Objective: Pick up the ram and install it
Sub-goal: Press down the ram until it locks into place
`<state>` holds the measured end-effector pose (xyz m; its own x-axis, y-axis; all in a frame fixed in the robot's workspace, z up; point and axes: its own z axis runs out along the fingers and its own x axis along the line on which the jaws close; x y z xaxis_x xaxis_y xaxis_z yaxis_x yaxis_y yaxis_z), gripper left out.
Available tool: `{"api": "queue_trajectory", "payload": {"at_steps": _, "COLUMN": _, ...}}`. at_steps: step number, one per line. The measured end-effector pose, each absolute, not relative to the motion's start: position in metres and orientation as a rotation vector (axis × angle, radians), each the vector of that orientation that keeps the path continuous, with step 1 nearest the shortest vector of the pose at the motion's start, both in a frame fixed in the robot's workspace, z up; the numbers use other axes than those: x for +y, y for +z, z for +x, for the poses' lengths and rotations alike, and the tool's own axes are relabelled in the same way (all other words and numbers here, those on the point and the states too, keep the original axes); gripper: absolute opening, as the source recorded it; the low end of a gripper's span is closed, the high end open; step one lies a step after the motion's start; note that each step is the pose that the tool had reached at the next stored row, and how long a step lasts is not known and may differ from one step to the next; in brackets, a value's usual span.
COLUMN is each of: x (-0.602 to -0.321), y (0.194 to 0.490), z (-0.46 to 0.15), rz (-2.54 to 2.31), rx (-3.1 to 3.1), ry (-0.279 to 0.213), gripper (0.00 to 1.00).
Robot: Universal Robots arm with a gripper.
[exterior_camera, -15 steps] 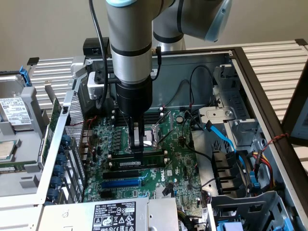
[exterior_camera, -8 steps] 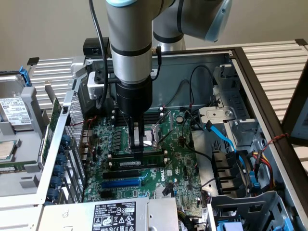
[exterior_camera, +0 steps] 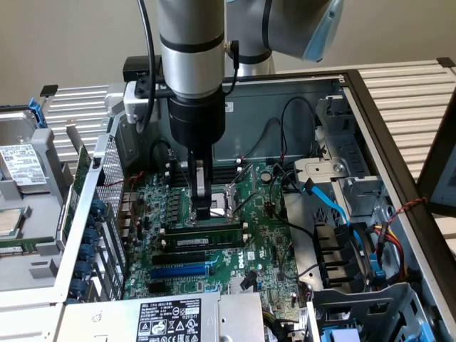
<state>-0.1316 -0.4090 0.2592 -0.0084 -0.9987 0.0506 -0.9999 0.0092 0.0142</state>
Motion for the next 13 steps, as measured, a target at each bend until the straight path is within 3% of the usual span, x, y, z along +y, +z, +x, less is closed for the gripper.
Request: {"api": "queue_trajectory", "payload": {"at_steps": 13, "x": -0.4090, "y": 0.2636, "z": -0.1315, "rz": 1.987, "rx": -2.371, "ry": 0.034, "gripper": 0.10}}
